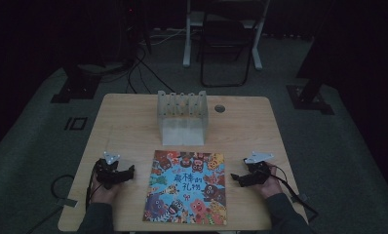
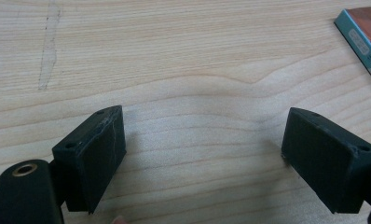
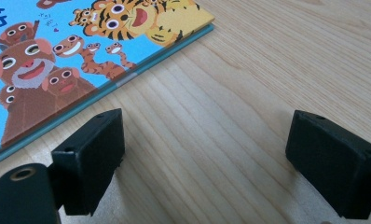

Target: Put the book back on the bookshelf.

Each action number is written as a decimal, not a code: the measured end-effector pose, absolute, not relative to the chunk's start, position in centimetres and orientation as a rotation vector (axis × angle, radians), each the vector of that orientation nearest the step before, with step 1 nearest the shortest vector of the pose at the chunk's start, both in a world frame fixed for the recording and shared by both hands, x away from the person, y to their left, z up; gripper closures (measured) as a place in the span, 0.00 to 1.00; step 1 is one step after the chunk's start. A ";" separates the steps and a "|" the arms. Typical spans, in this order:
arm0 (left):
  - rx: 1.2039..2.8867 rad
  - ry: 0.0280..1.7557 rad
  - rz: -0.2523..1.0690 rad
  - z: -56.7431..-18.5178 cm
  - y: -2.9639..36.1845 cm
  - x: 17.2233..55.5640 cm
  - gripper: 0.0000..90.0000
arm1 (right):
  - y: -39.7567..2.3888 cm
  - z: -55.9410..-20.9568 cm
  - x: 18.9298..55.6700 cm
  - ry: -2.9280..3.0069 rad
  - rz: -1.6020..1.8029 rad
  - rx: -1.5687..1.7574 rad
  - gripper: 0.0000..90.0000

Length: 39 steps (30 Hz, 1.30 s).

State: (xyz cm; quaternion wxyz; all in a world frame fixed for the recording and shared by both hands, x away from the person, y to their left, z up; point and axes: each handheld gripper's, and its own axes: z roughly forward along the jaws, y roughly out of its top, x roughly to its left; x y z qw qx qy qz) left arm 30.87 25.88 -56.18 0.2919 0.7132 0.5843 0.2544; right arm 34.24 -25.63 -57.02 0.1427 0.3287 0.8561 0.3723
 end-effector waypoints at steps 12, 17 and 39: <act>1.882 1.584 0.693 -56.2 25.4 30.1 0.15 | -25.2 -56.9 33.9 2.474 1.067 0.949 0.14; 1.878 1.591 0.697 -56.2 25.4 30.0 0.17 | -25.1 -56.8 33.7 2.444 1.075 0.976 0.25; 1.972 1.430 0.688 -55.9 24.5 28.9 0.38 | -22.0 -52.7 34.5 2.331 1.162 0.858 0.45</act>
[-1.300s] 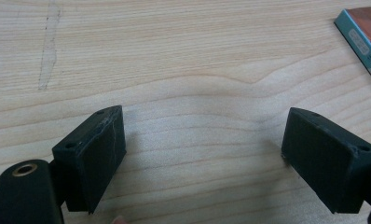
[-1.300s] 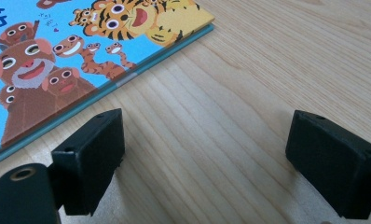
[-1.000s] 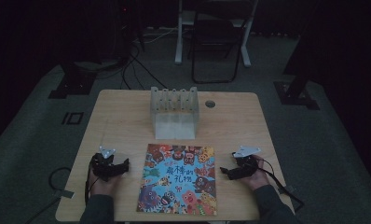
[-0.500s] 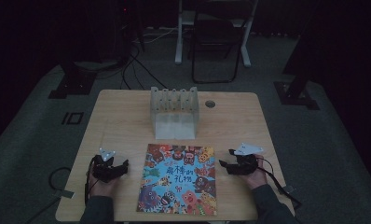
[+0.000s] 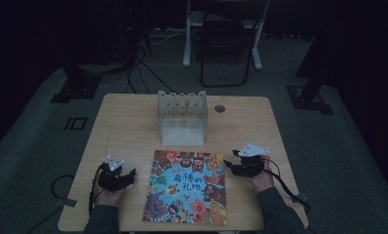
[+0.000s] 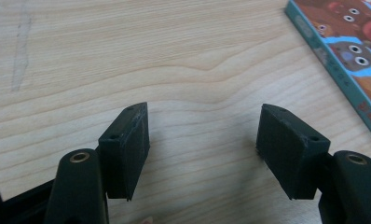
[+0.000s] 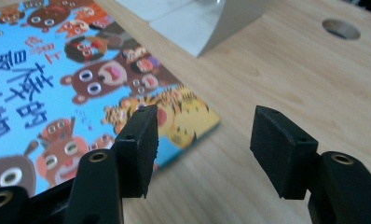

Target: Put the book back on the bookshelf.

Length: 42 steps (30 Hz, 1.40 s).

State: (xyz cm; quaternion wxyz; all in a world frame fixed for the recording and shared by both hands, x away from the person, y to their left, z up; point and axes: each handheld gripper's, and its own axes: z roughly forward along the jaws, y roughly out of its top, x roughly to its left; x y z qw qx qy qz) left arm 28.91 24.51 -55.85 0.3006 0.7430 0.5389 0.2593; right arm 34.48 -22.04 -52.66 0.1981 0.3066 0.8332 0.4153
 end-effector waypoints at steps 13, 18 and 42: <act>1.970 1.324 0.703 -55.3 23.3 27.9 0.36 | -20.0 -52.0 36.0 2.313 1.170 0.893 0.44; 1.983 1.222 0.700 -54.6 21.9 26.8 0.34 | -19.6 -53.3 37.3 2.331 1.182 0.968 0.45; 2.057 0.903 0.622 -54.0 15.1 20.9 0.30 | -18.8 -55.6 39.1 2.427 1.279 1.151 0.50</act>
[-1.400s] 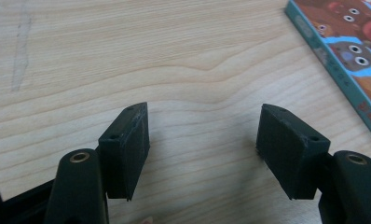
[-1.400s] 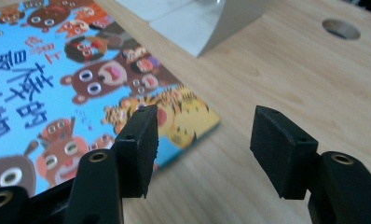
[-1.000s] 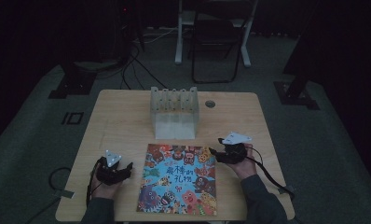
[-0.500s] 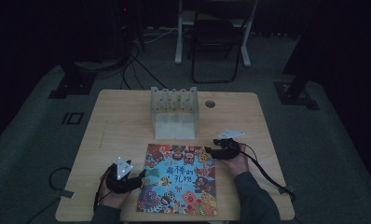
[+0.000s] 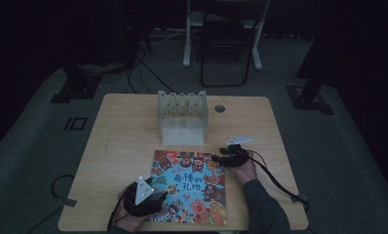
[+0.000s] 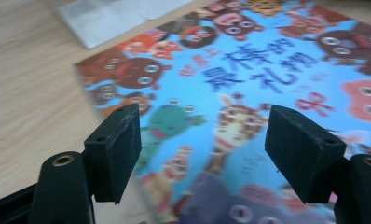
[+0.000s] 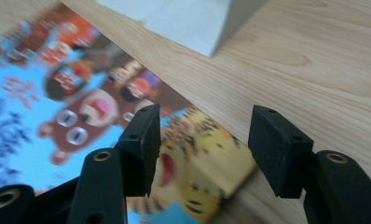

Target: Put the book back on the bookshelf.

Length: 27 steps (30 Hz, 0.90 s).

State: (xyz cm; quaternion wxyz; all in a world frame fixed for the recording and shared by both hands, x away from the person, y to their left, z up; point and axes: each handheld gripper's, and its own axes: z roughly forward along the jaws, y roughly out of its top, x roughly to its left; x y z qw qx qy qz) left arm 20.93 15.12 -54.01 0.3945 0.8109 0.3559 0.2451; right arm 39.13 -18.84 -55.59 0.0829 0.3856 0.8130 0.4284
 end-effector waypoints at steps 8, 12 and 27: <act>2.107 0.798 0.596 -54.4 12.7 19.4 0.29 | -19.9 -55.8 39.3 2.398 1.301 1.237 0.54; 2.116 0.774 0.586 -54.5 12.2 19.2 0.29 | -20.0 -55.6 39.4 2.399 1.240 1.251 0.54; 2.167 0.667 0.536 -54.8 10.2 17.8 0.23 | -20.3 -55.8 39.5 2.396 1.365 1.338 0.53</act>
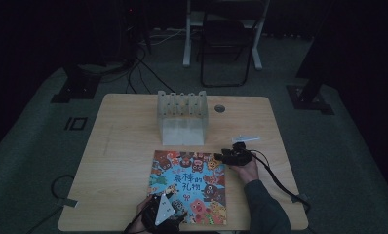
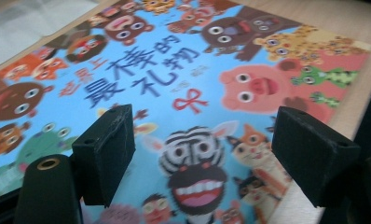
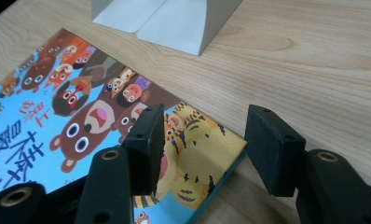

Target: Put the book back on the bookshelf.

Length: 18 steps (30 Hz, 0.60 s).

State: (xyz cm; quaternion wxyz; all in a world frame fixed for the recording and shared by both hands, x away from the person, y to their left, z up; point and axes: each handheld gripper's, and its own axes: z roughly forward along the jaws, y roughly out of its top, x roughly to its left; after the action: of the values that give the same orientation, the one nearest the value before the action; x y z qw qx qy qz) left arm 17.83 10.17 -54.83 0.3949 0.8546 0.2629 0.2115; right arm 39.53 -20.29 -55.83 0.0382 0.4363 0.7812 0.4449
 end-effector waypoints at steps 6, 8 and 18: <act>2.191 0.603 0.521 -55.1 9.1 17.2 0.17 | -20.7 -55.5 39.5 2.361 1.498 1.383 0.55; 2.205 0.578 0.507 -55.2 8.7 17.0 0.15 | -20.9 -55.2 39.5 2.350 1.530 1.385 0.55; 2.236 0.542 0.575 -56.2 6.3 16.6 0.05 | -21.0 -53.7 39.3 2.329 1.590 1.368 0.56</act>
State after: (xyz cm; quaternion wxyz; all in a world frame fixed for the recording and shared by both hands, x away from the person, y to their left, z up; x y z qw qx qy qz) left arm 16.63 6.31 -56.18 0.3755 0.8739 0.2119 0.2246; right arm 39.35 -21.04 -53.69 0.0035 0.4365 0.7430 0.5073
